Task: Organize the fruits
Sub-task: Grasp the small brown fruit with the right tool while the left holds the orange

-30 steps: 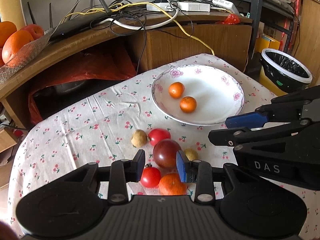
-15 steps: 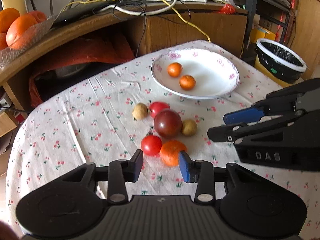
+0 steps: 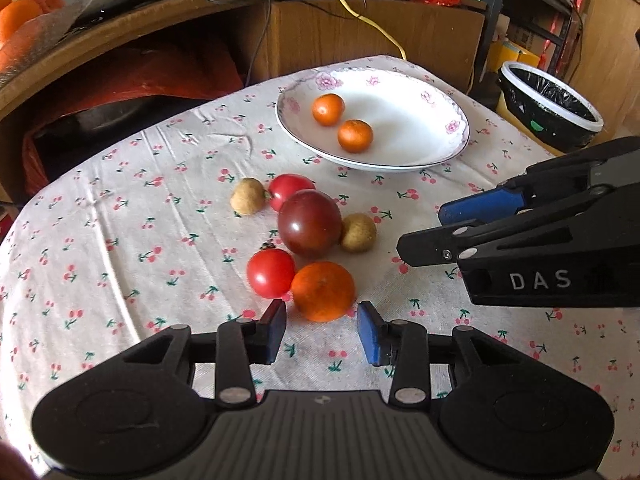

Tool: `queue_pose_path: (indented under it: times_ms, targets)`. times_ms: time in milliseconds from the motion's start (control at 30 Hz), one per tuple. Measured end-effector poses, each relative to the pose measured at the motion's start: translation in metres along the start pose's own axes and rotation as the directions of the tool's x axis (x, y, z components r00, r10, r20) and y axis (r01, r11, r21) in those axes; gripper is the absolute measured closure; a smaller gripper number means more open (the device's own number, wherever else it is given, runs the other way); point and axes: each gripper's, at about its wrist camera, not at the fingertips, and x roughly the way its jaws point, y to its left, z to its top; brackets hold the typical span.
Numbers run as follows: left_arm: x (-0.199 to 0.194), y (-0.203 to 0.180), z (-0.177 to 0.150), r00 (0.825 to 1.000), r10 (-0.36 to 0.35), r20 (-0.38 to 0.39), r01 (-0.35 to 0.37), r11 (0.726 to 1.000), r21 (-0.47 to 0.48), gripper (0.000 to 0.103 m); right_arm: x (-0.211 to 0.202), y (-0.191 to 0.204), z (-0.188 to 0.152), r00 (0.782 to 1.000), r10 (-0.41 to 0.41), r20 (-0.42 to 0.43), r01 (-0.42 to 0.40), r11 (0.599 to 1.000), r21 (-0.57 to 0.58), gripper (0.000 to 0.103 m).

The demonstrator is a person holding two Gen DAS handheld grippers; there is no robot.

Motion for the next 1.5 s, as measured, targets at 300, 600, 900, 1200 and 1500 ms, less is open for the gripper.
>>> queue_pose_path:
  times_ms: [300, 600, 900, 1200, 1500]
  targets:
    - [0.006, -0.006, 0.003, 0.999, 0.019, 0.037, -0.020, 1.000, 0.021, 0.056, 0.004, -0.007, 0.000, 1.000, -0.006, -0.009, 0.007, 1.000, 0.008, 0.068]
    - [-0.002, -0.003, -0.002, 0.999, 0.021, 0.042, -0.022, 0.999, 0.036, 0.061, 0.010, -0.003, 0.001, 0.999, 0.033, -0.004, -0.033, 0.999, -0.021, 0.068]
    - [-0.010, 0.004, -0.010, 0.999, -0.024, 0.024, 0.024, 1.000, 0.020, 0.061, 0.029, 0.001, 0.008, 0.997, 0.072, -0.001, -0.072, 0.993, -0.095, 0.068]
    - [-0.009, 0.004, -0.014, 0.999, -0.030, 0.023, 0.030, 0.999, 0.021, 0.061, 0.040, 0.007, 0.007, 0.996, 0.085, 0.014, -0.081, 0.985, -0.155, 0.068]
    - [-0.009, 0.000, -0.015, 1.000, -0.016, 0.023, 0.015, 0.999, 0.050, 0.059, 0.037, 0.013, 0.005, 0.997, 0.069, 0.017, -0.065, 0.982, -0.179, 0.082]
